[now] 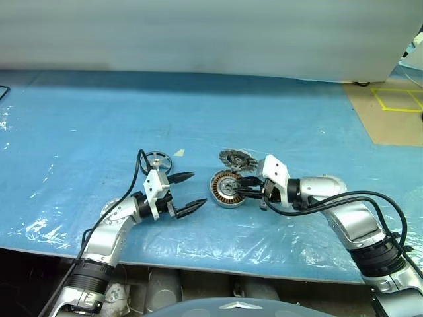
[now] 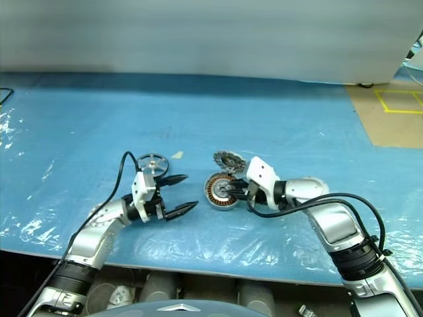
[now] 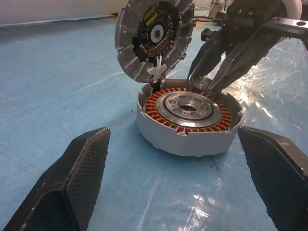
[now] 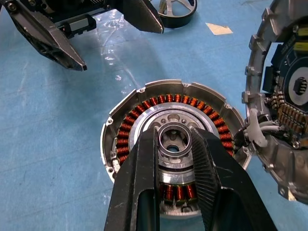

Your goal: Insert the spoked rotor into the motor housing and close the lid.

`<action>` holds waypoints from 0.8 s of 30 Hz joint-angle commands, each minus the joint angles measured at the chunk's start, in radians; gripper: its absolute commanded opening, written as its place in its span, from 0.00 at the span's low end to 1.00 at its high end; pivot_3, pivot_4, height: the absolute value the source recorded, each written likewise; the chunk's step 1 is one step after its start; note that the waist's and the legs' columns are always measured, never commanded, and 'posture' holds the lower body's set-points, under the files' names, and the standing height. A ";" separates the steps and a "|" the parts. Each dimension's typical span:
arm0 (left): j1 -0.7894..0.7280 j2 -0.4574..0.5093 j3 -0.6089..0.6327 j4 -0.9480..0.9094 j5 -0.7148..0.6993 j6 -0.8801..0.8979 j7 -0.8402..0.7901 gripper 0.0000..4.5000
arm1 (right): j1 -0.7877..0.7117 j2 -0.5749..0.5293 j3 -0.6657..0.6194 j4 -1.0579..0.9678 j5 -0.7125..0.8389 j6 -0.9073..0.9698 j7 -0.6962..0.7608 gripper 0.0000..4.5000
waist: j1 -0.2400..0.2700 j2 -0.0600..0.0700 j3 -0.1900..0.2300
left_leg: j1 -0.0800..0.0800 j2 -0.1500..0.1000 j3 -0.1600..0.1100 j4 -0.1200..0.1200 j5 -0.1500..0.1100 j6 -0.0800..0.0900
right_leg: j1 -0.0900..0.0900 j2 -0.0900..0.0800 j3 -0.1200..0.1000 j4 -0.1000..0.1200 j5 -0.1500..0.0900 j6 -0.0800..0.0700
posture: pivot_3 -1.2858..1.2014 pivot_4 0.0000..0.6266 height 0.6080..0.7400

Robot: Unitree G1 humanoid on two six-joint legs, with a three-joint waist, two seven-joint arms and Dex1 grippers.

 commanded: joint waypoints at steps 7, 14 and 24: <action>0.005 0.004 -0.002 -0.031 0.004 -0.014 0.002 1.00 | -0.042 0.040 0.052 0.044 -0.067 -0.059 -0.008 0.13 | 0.000 0.000 0.000 | 0.000 0.000 0.000 0.001 0.000 0.000 | 0.000 0.000 0.000 0.002 0.000 0.000 | 0.52 0.24 1.00; 0.014 0.001 -0.003 -0.041 0.006 -0.015 0.010 1.00 | -0.043 0.053 0.053 0.079 -0.081 -0.078 -0.002 0.13 | 0.000 0.000 0.000 | 0.001 0.000 0.000 0.002 0.000 0.000 | 0.000 0.000 0.001 0.004 0.000 0.000 | 0.52 0.24 1.00; 0.014 0.003 -0.009 -0.056 0.002 0.000 0.010 1.00 | -0.040 0.065 0.037 0.088 -0.080 -0.064 -0.022 0.13 | 0.000 0.000 0.000 | 0.002 0.000 0.000 0.005 0.000 0.000 | 0.000 0.000 0.001 0.007 0.000 0.000 | 0.52 0.24 1.00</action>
